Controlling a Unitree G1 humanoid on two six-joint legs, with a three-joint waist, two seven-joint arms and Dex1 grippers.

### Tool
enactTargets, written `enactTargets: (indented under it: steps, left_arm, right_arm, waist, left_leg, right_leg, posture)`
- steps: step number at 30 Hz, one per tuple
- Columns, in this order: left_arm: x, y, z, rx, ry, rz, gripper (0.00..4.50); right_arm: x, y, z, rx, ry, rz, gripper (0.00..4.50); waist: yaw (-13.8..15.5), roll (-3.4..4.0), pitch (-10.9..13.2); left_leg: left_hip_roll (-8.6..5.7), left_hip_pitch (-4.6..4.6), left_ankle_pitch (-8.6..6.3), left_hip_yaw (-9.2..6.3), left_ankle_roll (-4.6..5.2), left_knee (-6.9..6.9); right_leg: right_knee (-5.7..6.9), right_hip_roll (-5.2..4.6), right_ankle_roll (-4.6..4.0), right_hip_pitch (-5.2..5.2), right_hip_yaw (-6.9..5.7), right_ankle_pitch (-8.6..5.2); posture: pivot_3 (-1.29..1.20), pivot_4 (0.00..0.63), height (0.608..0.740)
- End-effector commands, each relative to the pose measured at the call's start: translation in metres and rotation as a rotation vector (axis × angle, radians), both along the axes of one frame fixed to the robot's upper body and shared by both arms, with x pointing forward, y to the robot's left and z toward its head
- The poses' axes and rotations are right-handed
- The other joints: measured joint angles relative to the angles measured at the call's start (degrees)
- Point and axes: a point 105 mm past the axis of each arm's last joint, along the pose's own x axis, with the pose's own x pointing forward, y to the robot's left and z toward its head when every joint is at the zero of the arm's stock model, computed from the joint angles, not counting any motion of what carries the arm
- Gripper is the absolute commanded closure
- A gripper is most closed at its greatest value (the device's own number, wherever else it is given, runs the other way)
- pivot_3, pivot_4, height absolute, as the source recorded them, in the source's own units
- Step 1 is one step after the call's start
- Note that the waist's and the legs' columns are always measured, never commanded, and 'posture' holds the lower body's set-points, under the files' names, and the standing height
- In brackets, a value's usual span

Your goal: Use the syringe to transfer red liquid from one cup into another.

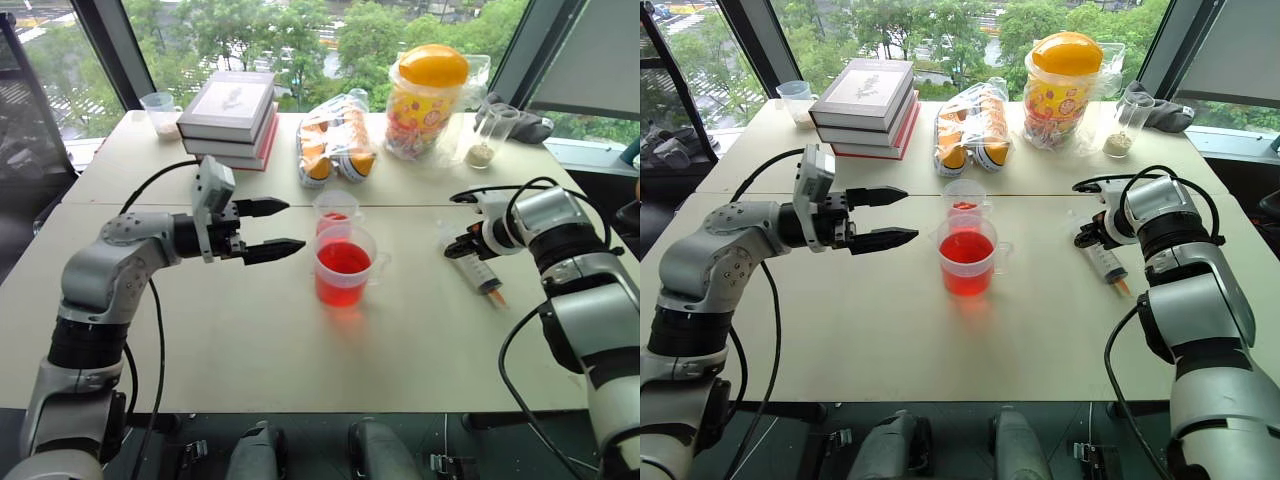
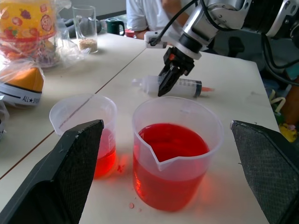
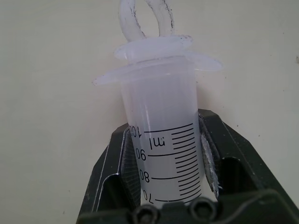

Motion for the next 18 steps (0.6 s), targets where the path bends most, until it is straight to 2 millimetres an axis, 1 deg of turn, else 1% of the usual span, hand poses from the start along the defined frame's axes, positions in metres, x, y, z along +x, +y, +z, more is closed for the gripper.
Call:
enactTargets:
  steps: [1, 3, 4, 5, 6, 8, 10, 11, 12, 13, 15, 16, 18]
  left_arm:
    - [0.000, 0.001, 0.016, -0.007, -0.052, -0.007, 0.00]
    - [0.001, 0.001, 0.016, -0.005, -0.050, -0.010, 0.00]
    - [0.001, 0.000, 0.017, -0.005, -0.049, -0.014, 0.00]
    - [0.002, -0.001, 0.017, -0.003, -0.049, -0.022, 0.00]
    - [0.002, -0.003, 0.018, -0.002, -0.049, -0.030, 0.00]
    - [0.004, -0.004, 0.020, 0.001, -0.048, -0.041, 0.00]
    - [0.006, -0.007, 0.023, 0.003, -0.050, -0.061, 0.00]
    - [0.006, -0.008, 0.024, 0.003, -0.050, -0.068, 0.00]
    - [0.007, -0.009, 0.026, 0.004, -0.050, -0.074, 0.00]
    - [0.008, -0.010, 0.027, 0.005, -0.051, -0.081, 0.00]
    - [0.008, -0.011, 0.028, 0.011, -0.055, -0.090, 0.00]
    - [0.009, -0.011, 0.029, 0.013, -0.058, -0.093, 0.00]
    - [0.011, -0.013, 0.033, 0.017, -0.067, -0.106, 0.00]
  right_arm:
    - [0.011, 0.016, 0.040, 0.101, -0.142, 0.039, 3.12]
    - [0.014, 0.027, 0.064, 0.174, -0.226, 0.048, 3.12]
    - [0.016, 0.040, 0.085, 0.221, -0.337, 0.109, 3.12]
    - [0.013, 0.054, 0.111, 0.276, -0.459, 0.167, 3.12]
    - [0.006, 0.066, 0.131, 0.319, -0.535, 0.207, 3.12]
    - [-0.010, 0.086, 0.157, 0.368, -0.695, 0.296, 3.12]
    - [-0.029, 0.110, 0.193, 0.453, -0.979, 0.376, 3.12]
    - [-0.040, 0.117, 0.207, 0.509, -1.090, 0.391, 3.12]
    - [-0.050, 0.124, 0.215, 0.571, -1.169, 0.420, 3.12]
    - [-0.060, 0.131, 0.218, 0.642, -1.206, 0.454, 3.12]
    - [-0.071, 0.139, 0.213, 0.792, -1.203, 0.458, 3.12]
    - [-0.073, 0.142, 0.208, 0.837, -1.194, 0.444, 3.12]
    - [-0.080, 0.157, 0.181, 0.823, -1.188, 0.476, 3.12]
  waist:
    - [0.0, 0.04, 0.0]
    - [0.1, 0.05, 0.0]
    - [0.2, 0.05, 0.0]
    - [0.2, 0.05, 0.0]
    - [0.2, 0.05, 0.0]
    - [0.3, 0.05, 0.0]
    - [0.4, 0.00, 0.0]
    - [0.4, 0.01, 0.0]
    - [0.4, 0.01, 0.0]
    - [0.4, 0.01, 0.0]
    - [0.6, 0.01, 0.0]
    - [0.6, 0.00, 0.0]
    - [0.7, -0.07, 0.0]
  left_leg:
    - [0.00, -0.01, 0.00, 0.00, 0.00, 0.00]
    - [-0.01, -0.08, 0.01, 0.02, -0.02, 0.00]
    - [0.00, -0.08, 0.01, 0.01, -0.02, 0.00]
    - [0.00, -0.10, 0.01, 0.01, -0.02, -0.02]
    - [0.00, -0.12, 0.01, 0.02, -0.02, -0.04]
    - [0.01, -0.15, 0.03, -0.01, -0.05, -0.07]
    - [0.03, -0.15, 0.04, -0.04, -0.06, -0.09]
    - [0.05, -0.15, 0.04, -0.09, -0.07, -0.10]
    - [0.04, -0.15, 0.04, -0.07, -0.07, -0.09]
    - [0.04, -0.15, 0.05, -0.06, -0.09, -0.07]
    - [0.01, -0.15, 0.05, -0.05, -0.09, -0.02]
    - [0.00, -0.13, 0.05, -0.06, -0.09, 0.00]
    - [0.00, -0.10, 0.05, -0.08, -0.09, 0.05]
  right_leg:
    - [0.00, 0.00, 0.00, -0.02, 0.00, 0.00]
    - [0.04, -0.01, 0.01, -0.12, 0.01, 0.01]
    - [0.06, -0.01, 0.01, -0.14, 0.01, 0.01]
    - [0.07, -0.01, 0.01, -0.16, 0.00, 0.01]
    - [0.09, -0.01, 0.02, -0.21, 0.01, 0.01]
    - [0.14, 0.01, 0.02, -0.29, 0.00, 0.01]
    - [0.14, 0.04, 0.01, -0.28, -0.05, 0.00]
    - [0.11, 0.06, 0.01, -0.23, -0.10, 0.00]
    - [0.11, 0.05, 0.01, -0.23, -0.09, 0.00]
    - [0.13, 0.04, 0.02, -0.23, -0.09, 0.00]
    - [0.12, 0.01, 0.02, -0.17, -0.10, 0.01]
    - [0.11, -0.01, 0.02, -0.10, -0.11, 0.01]
    - [0.08, -0.03, 0.02, 0.00, -0.12, 0.01]
  posture:
    - [0.00, 0.150, 0.740]
    - [0.00, 0.150, 0.740]
    - [0.00, 0.150, 0.740]
    - [0.00, 0.150, 0.740]
    - [0.00, 0.150, 0.740]
    - [0.00, 0.150, 0.740]
    - [0.00, 0.150, 0.740]
    - [0.00, 0.150, 0.740]
    - [0.00, 0.150, 0.740]
    - [0.00, 0.150, 0.740]
    - [0.00, 0.150, 0.740]
    - [0.00, 0.150, 0.740]
    - [0.00, 0.150, 0.740]
